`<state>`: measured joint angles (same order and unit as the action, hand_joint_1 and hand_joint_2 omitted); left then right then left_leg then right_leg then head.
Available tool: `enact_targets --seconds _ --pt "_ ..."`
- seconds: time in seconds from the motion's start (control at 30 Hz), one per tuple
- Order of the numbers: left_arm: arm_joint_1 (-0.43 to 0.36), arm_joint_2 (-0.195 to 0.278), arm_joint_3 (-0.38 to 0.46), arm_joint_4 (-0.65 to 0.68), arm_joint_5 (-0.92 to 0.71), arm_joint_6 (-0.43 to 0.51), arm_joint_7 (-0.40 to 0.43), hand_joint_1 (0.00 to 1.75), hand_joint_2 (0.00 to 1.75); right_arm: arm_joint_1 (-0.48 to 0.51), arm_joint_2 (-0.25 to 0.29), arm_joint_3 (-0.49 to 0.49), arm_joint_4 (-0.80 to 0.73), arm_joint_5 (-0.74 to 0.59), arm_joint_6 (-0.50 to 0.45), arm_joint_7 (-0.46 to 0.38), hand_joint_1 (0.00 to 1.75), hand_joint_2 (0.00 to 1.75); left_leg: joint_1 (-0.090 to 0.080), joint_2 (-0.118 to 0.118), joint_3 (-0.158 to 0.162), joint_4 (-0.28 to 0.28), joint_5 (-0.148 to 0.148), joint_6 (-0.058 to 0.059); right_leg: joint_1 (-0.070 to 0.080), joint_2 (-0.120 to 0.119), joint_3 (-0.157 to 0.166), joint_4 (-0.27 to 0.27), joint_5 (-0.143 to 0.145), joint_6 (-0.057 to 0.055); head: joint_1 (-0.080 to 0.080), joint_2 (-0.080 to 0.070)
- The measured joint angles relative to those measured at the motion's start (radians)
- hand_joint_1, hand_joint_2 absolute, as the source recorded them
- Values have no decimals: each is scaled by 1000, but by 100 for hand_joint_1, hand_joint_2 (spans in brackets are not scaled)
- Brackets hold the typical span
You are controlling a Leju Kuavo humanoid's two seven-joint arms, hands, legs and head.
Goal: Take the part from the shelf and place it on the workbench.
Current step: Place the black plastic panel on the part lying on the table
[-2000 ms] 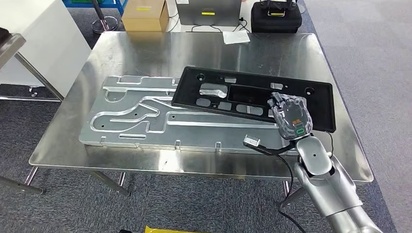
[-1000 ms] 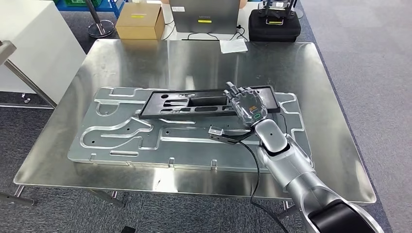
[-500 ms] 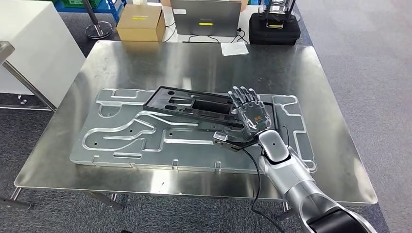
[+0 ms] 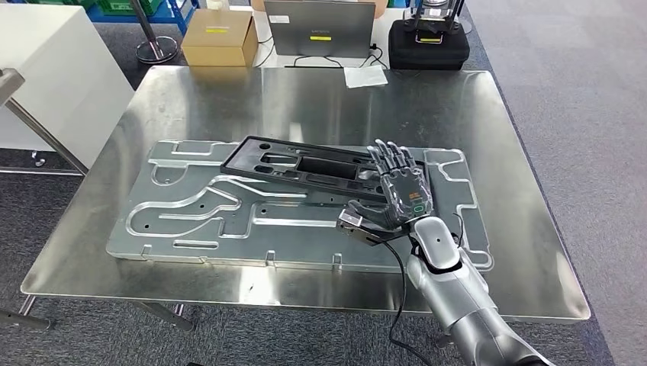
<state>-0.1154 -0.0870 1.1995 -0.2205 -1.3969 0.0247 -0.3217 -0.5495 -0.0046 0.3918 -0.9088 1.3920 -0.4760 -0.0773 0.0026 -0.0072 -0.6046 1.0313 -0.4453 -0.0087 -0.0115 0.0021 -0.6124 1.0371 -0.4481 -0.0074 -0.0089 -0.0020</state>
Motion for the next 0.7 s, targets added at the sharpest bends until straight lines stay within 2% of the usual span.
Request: enact_targets --seconds 0.07,0.13,0.17,0.2,0.23,0.3,0.37,0.43,0.5,0.53,0.57,0.63,0.67,0.7 --pt "-1 0 -1 0 -2 0 2 0 0 5 8 0 -35 -11 12 -4 0 0 2 1 -27 66 -45 -11 -4 -1 1 -4 3 -11 -3 0" --pt "-2 -1 -2 0 -2 -2 2 0 0 13 15 0 -63 -36 21 -16 0 0 5 1 -84 199 -111 -18 -3 -2 1 -4 3 -15 -6 0" --pt "-2 -1 -3 0 -1 -3 3 0 0 20 19 0 -76 -54 25 -23 0 0 7 1 -108 254 -130 -21 -2 -3 1 -4 3 -16 -6 0" --pt "-2 -2 -5 0 0 -4 3 0 0 28 25 0 -91 -74 30 -30 0 0 7 1 -118 277 -132 -22 -1 -3 1 -4 2 -16 -6 0" --pt "-1 -3 -6 0 1 -4 3 0 0 34 31 0 -107 -89 34 -35 0 0 8 1 -108 258 -113 -21 -1 -3 1 -3 2 -16 -6 0" --pt "-3 -2 -8 0 1 -4 3 0 0 41 43 1 -139 -108 43 -39 0 0 7 1 -42 126 -45 -13 -1 -1 3 -3 2 -15 -6 0" --pt "-7 -2 -10 0 1 -4 4 0 0 42 51 4 -165 -130 58 -42 0 0 3 1 12 12 -8 -3 2 0 2 -2 2 -8 -5 0" --pt "-9 -2 -12 0 2 -5 6 0 0 45 59 13 -191 -163 77 -50 0 0 -2 1 22 -12 -6 4 3 0 0 -3 4 4 -5 0" --pt "-8 -3 -13 0 6 -8 6 0 0 51 71 28 -225 -207 94 -62 0 0 1 2 23 -20 4 15 3 0 0 -1 1 15 -4 0" --pt "-9 -3 -13 0 10 -11 5 0 0 55 77 39 -249 -234 97 -69 0 0 4 3 24 -26 10 20 3 0 -6 14 -13 21 -3 0" --pt "-10 -4 -13 1 16 -14 4 0 0 61 82 50 -275 -263 97 -75 0 0 6 4 24 -32 16 25 3 0 -19 48 -40 25 -2 0" --pt "-11 -5 -13 1 28 -20 -1 0 0 80 92 73 -332 -327 83 -88 0 0 5 5 21 -32 20 29 0 -1 -60 157 -110 31 0 0" --pt "-11 -5 -13 1 36 -21 -4 0 0 98 96 84 -365 -370 69 -98 0 0 4 4 19 -30 20 30 -1 -1 -79 211 -136 32 1 0" --pt "-9 -5 -11 1 48 -21 -7 0 0 128 101 92 -409 -439 53 -112 0 0 4 3 17 -27 21 31 -2 -1 -86 239 -143 32 1 0"
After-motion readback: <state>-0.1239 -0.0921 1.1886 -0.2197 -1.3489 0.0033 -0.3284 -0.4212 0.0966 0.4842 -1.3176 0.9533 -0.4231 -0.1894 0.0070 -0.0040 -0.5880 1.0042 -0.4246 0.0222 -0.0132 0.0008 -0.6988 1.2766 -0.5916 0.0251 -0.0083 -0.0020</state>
